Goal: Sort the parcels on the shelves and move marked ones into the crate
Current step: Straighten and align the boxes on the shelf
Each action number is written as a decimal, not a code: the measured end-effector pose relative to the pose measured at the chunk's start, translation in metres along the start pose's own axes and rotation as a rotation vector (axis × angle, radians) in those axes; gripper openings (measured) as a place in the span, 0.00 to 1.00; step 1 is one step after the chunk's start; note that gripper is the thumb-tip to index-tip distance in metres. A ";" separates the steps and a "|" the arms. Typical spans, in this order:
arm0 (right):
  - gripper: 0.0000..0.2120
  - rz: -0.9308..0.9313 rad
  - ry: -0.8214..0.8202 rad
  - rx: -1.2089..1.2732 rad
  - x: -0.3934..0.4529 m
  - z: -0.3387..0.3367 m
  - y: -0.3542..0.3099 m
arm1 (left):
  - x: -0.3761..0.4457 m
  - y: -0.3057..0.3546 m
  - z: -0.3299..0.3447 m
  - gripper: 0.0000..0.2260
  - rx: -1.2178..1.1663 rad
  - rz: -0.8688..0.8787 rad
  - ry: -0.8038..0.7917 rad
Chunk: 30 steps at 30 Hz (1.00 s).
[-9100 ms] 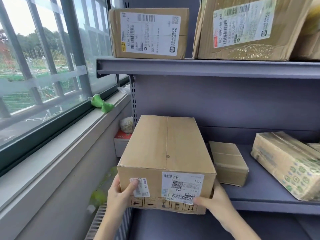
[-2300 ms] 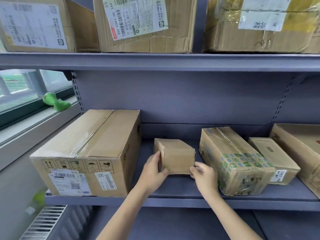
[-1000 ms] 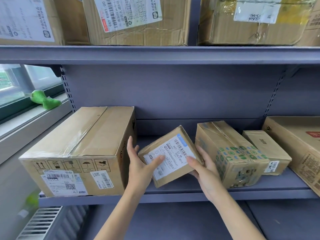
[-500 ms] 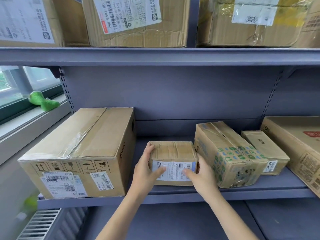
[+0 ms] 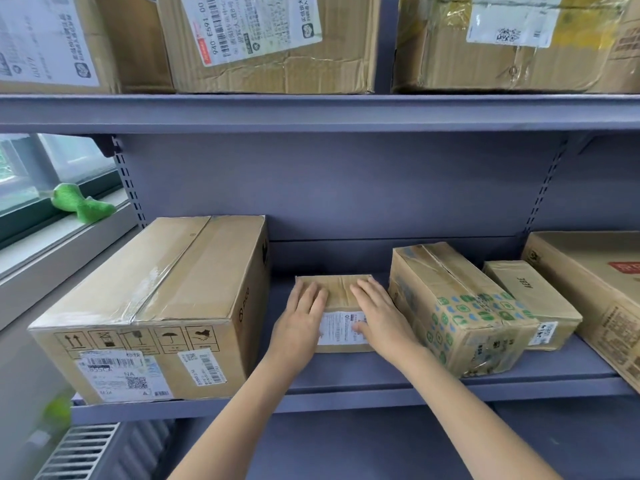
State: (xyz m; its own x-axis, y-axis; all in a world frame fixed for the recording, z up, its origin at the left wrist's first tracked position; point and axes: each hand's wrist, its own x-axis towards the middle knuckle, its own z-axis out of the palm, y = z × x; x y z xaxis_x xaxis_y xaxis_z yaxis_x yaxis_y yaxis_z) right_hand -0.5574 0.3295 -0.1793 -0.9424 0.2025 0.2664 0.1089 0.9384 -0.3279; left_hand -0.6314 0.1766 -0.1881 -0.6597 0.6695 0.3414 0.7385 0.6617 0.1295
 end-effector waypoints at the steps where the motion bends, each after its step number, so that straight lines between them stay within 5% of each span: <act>1: 0.33 0.004 0.000 -0.006 0.004 0.001 0.000 | 0.004 -0.002 0.001 0.30 0.016 -0.001 0.000; 12: 0.33 0.010 -0.028 -0.038 0.003 -0.011 -0.002 | 0.011 0.004 -0.007 0.30 0.121 -0.007 0.009; 17: 0.34 -0.004 0.327 0.168 -0.067 -0.022 0.002 | -0.008 0.028 -0.012 0.36 0.119 0.122 0.088; 22: 0.22 0.102 0.738 0.198 -0.112 -0.055 0.035 | -0.012 0.085 -0.003 0.33 -0.087 0.287 0.124; 30: 0.29 0.495 0.711 0.416 -0.131 -0.070 0.124 | -0.010 0.144 0.041 0.30 -0.338 0.261 0.016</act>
State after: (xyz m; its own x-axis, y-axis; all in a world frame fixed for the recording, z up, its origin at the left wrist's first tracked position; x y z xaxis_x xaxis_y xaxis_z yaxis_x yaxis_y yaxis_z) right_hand -0.3981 0.4394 -0.1914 -0.3922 0.8001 0.4540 0.1930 0.5541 -0.8098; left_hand -0.5243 0.2794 -0.2109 -0.4442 0.7929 0.4170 0.8863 0.3209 0.3339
